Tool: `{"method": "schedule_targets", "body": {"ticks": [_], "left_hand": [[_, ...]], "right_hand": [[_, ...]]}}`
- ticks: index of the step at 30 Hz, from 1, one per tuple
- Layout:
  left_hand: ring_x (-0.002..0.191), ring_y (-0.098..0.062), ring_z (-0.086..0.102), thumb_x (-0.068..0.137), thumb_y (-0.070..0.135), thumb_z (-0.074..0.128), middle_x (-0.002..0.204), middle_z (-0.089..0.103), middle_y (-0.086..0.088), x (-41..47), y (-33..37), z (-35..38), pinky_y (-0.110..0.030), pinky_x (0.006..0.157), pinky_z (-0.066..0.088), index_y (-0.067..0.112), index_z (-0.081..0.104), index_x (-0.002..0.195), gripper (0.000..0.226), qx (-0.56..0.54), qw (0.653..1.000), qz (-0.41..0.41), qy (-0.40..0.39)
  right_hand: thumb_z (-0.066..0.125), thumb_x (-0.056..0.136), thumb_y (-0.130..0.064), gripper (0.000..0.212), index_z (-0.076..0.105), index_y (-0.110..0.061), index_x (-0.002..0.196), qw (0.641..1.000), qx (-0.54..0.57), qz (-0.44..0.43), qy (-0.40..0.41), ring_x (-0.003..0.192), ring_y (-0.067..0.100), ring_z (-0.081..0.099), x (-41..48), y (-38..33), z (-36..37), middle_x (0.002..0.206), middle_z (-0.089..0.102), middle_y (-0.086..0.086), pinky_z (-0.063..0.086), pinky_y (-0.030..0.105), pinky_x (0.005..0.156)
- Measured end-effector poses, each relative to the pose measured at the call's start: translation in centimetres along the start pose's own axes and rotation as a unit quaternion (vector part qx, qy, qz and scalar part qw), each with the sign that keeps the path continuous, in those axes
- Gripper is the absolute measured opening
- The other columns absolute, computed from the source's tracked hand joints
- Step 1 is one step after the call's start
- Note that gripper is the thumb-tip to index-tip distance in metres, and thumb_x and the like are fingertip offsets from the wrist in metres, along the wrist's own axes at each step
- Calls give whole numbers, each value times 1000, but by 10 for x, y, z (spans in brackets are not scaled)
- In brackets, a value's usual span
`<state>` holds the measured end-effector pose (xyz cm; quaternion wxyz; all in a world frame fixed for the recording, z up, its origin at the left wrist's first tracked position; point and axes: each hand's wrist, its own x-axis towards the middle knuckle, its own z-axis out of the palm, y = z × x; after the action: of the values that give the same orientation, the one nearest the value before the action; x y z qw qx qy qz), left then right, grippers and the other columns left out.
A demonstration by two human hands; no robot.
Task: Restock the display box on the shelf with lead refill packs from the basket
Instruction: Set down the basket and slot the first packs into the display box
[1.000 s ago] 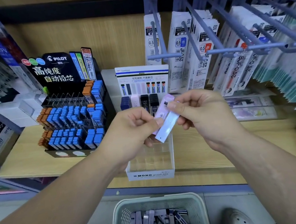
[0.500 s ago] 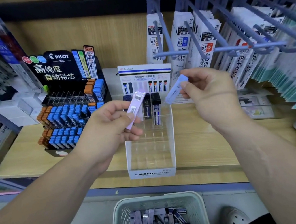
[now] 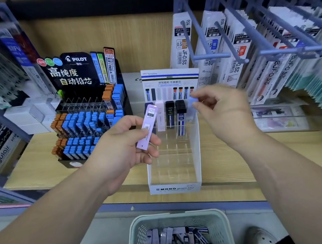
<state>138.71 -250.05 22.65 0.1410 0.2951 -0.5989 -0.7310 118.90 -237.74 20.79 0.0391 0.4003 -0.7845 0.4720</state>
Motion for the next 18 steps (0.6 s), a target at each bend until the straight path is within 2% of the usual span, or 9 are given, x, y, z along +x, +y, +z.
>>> {"method": "schedule_targets", "body": {"ticks": [3, 6, 8, 12, 15, 18], "left_hand": [[62, -27, 58, 101, 6, 45, 83, 67, -20, 0, 0, -1, -31, 52, 46, 3, 56, 112, 16, 2, 1000, 2, 4], [63, -28, 59, 101, 6, 45, 85, 67, -21, 0, 0, -3, -33, 53, 45, 3, 56, 111, 15, 9, 1000, 5, 9], [64, -28, 59, 101, 6, 45, 85, 68, -21, 0, 0, -5, -34, 54, 45, 5, 57, 108, 14, 14, 1000, 6, 10], [65, -29, 60, 100, 6, 46, 86, 69, -20, -1, 0, -6, -34, 56, 45, 6, 57, 109, 14, 18, 1000, 8, 12], [66, -29, 60, 100, 6, 46, 86, 69, -20, -1, -1, -6, -35, 56, 45, 5, 57, 109, 14, 17, 1000, 10, 12], [66, -28, 60, 100, 7, 47, 86, 69, -20, -2, 0, -5, -34, 56, 45, 6, 57, 109, 13, 14, 1000, 9, 12]], "right_hand": [[75, 84, -8, 18, 76, -21, 97, 1000, -4, 13, 9, 70, 7, 61, 1, -1, 3, 82, 68, -8, 56, 29, 75], [77, 83, -7, 18, 77, -20, 96, 1000, -12, 2, 11, 67, 0, 59, 3, 1, 4, 79, 64, -13, 52, 19, 73], [76, 83, -5, 18, 77, -19, 96, 1000, -20, -13, 7, 67, 0, 59, 3, 2, 2, 78, 63, -13, 49, 18, 71], [76, 83, -5, 17, 76, -18, 95, 998, -46, -52, -10, 71, 9, 58, 3, 3, 0, 83, 64, -7, 51, 22, 74], [76, 84, -7, 16, 77, -19, 94, 996, -67, -57, -20, 74, 13, 60, 1, 8, 3, 86, 66, -4, 54, 34, 75], [75, 85, -8, 16, 79, -18, 96, 997, -63, -50, -15, 77, 15, 60, 0, 11, 6, 90, 64, -3, 53, 35, 76]]}}
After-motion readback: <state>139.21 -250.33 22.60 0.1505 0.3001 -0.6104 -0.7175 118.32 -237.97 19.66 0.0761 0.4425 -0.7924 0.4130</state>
